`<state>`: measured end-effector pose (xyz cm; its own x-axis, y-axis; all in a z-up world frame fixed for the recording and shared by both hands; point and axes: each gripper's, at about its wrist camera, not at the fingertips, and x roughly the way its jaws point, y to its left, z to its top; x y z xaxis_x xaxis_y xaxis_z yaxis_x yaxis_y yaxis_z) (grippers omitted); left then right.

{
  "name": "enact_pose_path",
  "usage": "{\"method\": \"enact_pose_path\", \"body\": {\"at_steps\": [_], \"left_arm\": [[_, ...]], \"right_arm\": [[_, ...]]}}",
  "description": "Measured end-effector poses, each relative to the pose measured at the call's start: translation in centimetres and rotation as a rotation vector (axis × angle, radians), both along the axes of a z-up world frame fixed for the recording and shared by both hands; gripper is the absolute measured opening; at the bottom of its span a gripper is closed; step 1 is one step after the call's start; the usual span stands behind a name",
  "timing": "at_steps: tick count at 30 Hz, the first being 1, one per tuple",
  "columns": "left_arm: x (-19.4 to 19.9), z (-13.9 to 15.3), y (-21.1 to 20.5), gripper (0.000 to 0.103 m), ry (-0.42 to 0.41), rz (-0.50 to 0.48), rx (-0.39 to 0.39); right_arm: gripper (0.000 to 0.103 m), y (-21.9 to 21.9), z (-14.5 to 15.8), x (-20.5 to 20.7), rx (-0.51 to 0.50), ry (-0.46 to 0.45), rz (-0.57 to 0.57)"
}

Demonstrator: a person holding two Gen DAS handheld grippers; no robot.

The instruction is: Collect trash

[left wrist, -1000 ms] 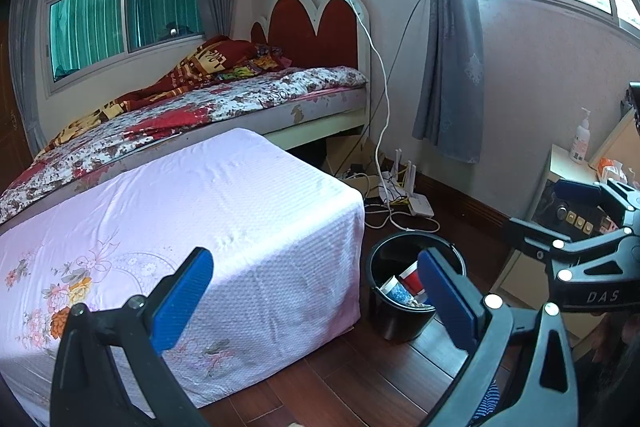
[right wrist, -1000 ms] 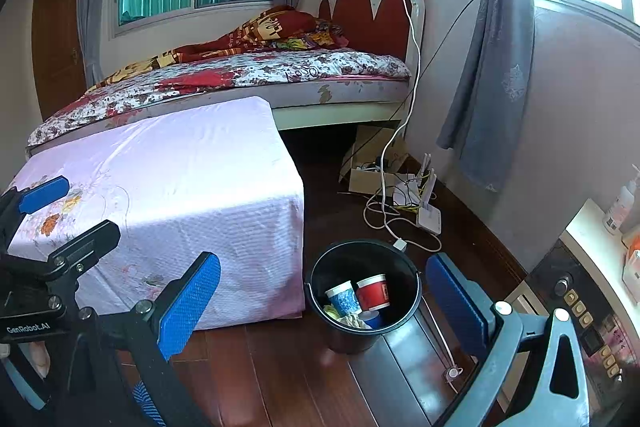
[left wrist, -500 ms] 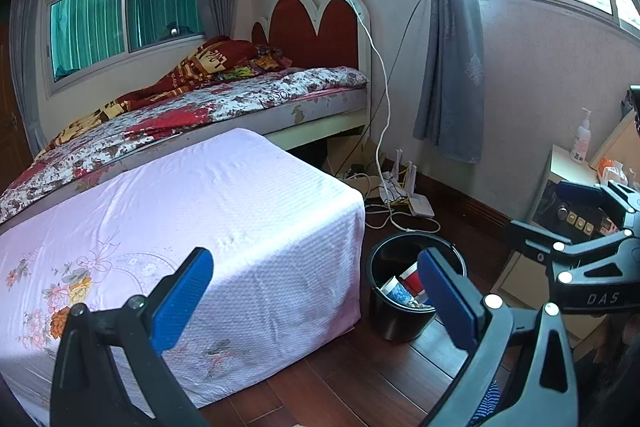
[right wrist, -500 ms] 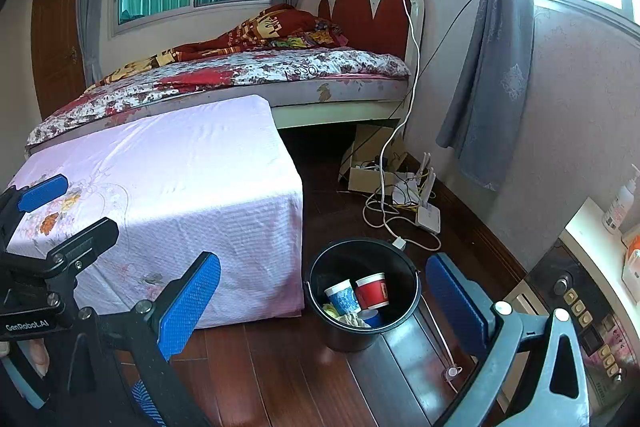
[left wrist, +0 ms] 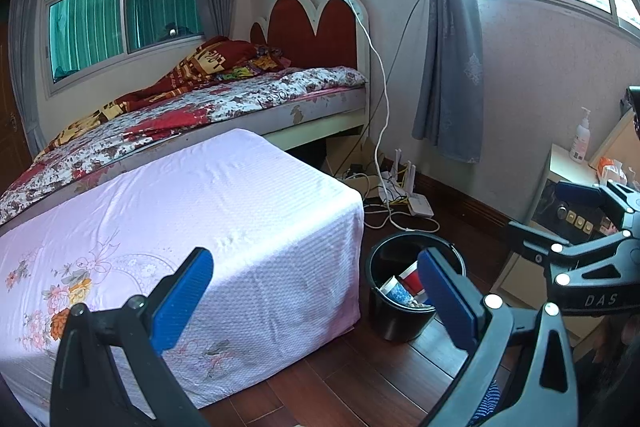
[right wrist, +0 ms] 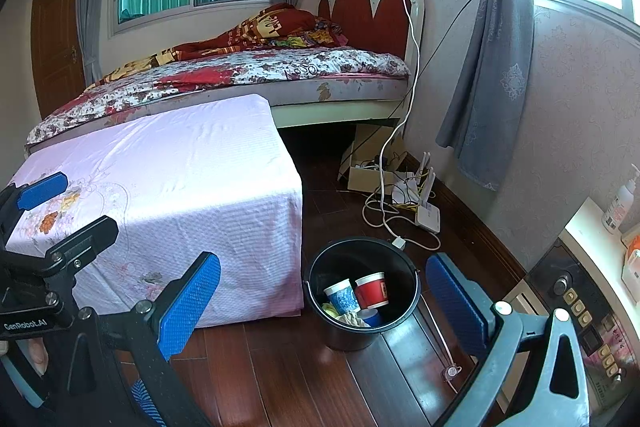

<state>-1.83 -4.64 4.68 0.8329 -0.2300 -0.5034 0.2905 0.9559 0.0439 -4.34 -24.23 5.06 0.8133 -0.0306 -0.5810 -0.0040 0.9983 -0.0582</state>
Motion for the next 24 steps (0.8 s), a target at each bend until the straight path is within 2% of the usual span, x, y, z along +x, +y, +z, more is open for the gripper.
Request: {"method": "enact_pose_path", "body": {"at_steps": [24], "left_arm": [[0.08, -0.04, 0.01, 0.102, 0.000, -0.001, 0.002]], "right_arm": [[0.103, 0.15, -0.19, -0.07, -0.004, 0.008, -0.002]]}}
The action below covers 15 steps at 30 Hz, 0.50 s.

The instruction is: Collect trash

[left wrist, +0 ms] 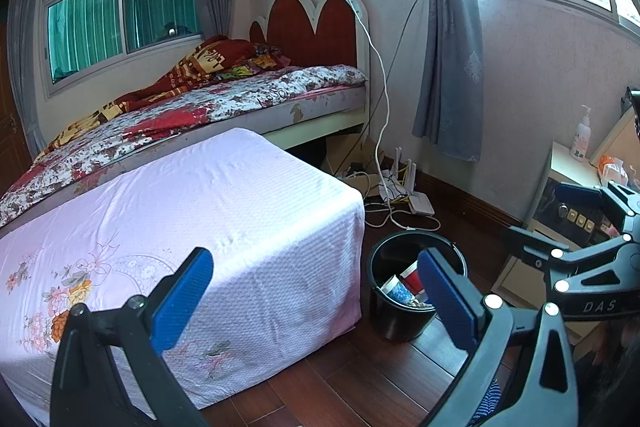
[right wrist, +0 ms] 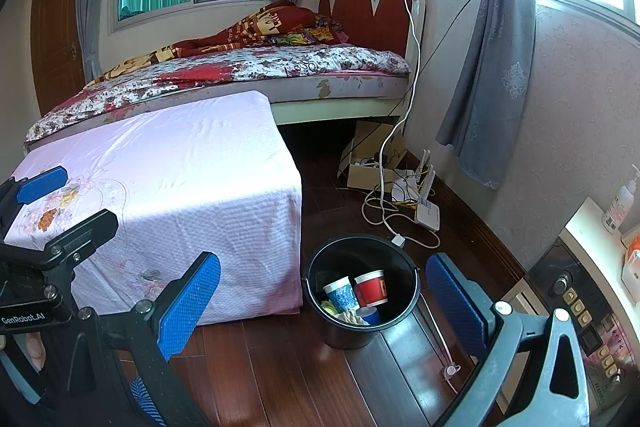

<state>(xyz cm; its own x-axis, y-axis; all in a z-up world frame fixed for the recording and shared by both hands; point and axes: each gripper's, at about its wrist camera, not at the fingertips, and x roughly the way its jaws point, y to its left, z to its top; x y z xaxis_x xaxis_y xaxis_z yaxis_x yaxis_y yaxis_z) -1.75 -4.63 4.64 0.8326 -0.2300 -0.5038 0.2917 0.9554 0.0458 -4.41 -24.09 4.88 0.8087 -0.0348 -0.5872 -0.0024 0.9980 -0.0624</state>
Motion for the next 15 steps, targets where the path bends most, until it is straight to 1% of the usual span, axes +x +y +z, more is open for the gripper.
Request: {"method": "enact_pose_path", "body": {"at_steps": [8, 15], "left_arm": [[0.04, 0.01, 0.01, 0.102, 0.002, -0.002, 0.001], [0.56, -0.72, 0.09, 0.102, 0.016, 0.009, 0.041]], "right_arm": [[0.103, 0.10, -0.10, -0.08, -0.006, 0.003, 0.002], [0.103, 0.16, -0.15, -0.07, -0.007, 0.004, 0.002]]}}
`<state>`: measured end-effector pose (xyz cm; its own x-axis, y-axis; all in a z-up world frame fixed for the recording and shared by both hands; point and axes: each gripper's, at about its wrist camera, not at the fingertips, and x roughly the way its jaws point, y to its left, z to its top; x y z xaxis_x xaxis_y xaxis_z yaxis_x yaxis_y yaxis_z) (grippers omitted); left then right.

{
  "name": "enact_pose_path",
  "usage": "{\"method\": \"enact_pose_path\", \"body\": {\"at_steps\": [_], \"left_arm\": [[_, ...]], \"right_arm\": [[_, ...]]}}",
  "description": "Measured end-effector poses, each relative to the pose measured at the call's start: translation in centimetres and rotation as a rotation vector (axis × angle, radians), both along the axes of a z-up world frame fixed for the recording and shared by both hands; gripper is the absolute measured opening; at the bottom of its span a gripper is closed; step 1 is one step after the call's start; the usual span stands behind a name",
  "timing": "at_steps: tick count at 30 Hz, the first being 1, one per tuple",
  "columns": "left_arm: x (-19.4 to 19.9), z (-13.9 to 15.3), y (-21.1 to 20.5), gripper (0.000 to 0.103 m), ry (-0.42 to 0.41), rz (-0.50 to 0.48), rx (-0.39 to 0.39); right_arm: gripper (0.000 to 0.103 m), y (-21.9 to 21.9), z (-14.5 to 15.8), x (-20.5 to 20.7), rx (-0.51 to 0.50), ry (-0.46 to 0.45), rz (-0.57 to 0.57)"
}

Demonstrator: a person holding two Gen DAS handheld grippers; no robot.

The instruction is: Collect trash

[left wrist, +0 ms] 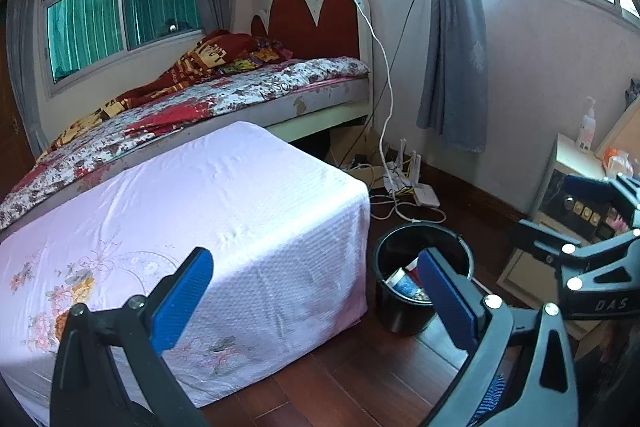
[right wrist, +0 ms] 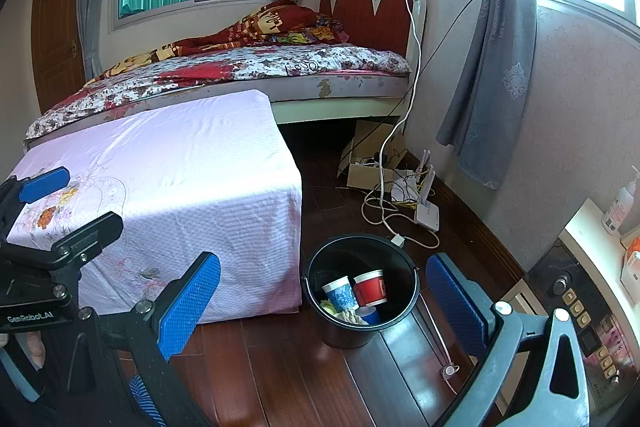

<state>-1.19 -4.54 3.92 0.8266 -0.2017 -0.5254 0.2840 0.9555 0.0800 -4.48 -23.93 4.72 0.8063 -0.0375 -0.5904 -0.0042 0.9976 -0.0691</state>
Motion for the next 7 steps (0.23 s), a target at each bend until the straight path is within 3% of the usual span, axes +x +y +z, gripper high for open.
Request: {"method": "enact_pose_path", "body": {"at_steps": [7], "left_arm": [[-0.32, -0.07, 0.09, 0.102, 0.003, -0.035, -0.002]], "right_arm": [[0.103, -0.01, -0.07, 0.02, -0.006, 0.004, 0.000]]}}
